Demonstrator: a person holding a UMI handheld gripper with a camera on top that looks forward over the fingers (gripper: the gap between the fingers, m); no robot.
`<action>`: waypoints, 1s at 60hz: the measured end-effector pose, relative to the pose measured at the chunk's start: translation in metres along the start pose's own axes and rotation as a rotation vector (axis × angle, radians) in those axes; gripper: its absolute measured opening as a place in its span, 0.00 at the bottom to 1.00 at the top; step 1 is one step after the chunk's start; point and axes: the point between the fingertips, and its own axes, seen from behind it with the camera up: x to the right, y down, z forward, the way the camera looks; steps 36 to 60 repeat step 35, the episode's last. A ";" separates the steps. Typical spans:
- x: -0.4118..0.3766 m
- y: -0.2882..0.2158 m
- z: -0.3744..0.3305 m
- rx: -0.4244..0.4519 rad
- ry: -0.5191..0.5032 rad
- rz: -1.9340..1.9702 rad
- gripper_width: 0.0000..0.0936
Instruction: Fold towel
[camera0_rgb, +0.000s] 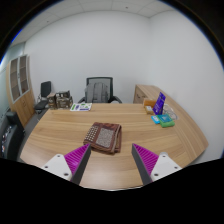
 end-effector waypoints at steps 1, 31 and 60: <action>-0.002 0.001 -0.008 0.005 0.002 0.000 0.91; -0.032 0.022 -0.152 0.085 0.026 -0.042 0.92; -0.032 0.025 -0.154 0.089 0.032 -0.049 0.92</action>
